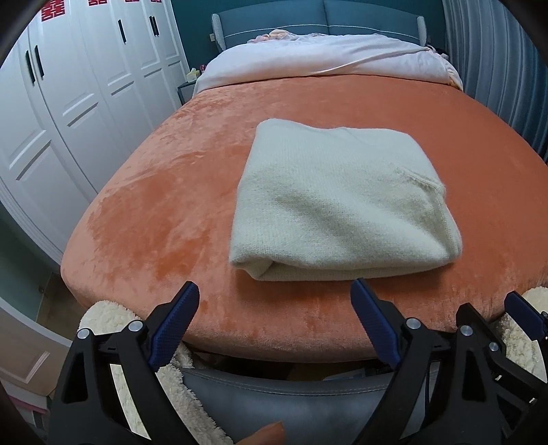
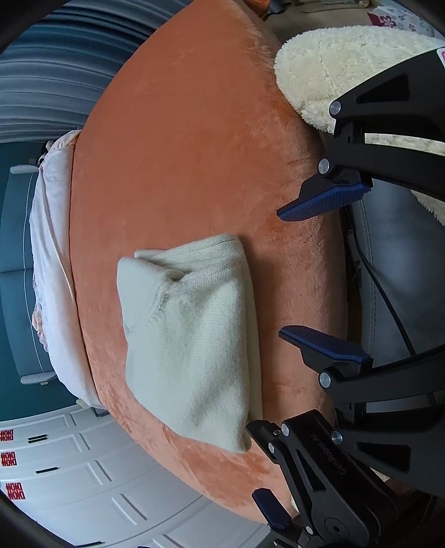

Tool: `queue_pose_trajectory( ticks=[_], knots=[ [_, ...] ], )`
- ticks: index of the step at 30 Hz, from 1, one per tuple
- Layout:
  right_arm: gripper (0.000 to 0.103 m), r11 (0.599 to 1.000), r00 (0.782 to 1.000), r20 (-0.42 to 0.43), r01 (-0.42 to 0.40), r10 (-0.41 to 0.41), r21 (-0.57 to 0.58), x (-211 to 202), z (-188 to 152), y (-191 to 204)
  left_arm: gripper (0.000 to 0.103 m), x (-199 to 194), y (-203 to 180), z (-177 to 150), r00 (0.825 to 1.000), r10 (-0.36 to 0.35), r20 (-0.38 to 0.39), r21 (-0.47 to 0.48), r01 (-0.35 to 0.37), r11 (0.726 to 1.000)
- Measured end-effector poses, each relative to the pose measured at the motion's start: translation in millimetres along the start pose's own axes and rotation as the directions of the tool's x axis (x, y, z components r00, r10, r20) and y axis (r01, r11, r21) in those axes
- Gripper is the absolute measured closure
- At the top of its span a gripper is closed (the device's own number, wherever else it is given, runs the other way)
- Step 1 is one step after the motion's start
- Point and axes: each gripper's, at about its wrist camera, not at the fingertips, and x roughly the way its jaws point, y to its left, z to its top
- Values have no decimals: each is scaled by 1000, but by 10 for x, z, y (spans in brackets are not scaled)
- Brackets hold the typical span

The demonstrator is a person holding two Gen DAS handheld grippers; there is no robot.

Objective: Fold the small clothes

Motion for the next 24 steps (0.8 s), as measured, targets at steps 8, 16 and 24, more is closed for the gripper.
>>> queue_pose_trajectory(
  ticks=[8, 16, 24],
  knots=[
    [41, 1000, 1000, 9, -6, 6, -21, -4, -37, 82, 15, 42, 65, -53, 1000, 6, -13, -9, -6, 1000],
    [40, 1000, 1000, 12, -11, 11, -28, 15, -32, 83, 15, 143, 197, -60, 999, 13, -41, -32, -14, 999],
    [101, 991, 990, 81, -108, 115, -80, 156, 584, 18, 17, 263, 584, 574, 997, -72, 26, -165, 75, 983]
  ],
)
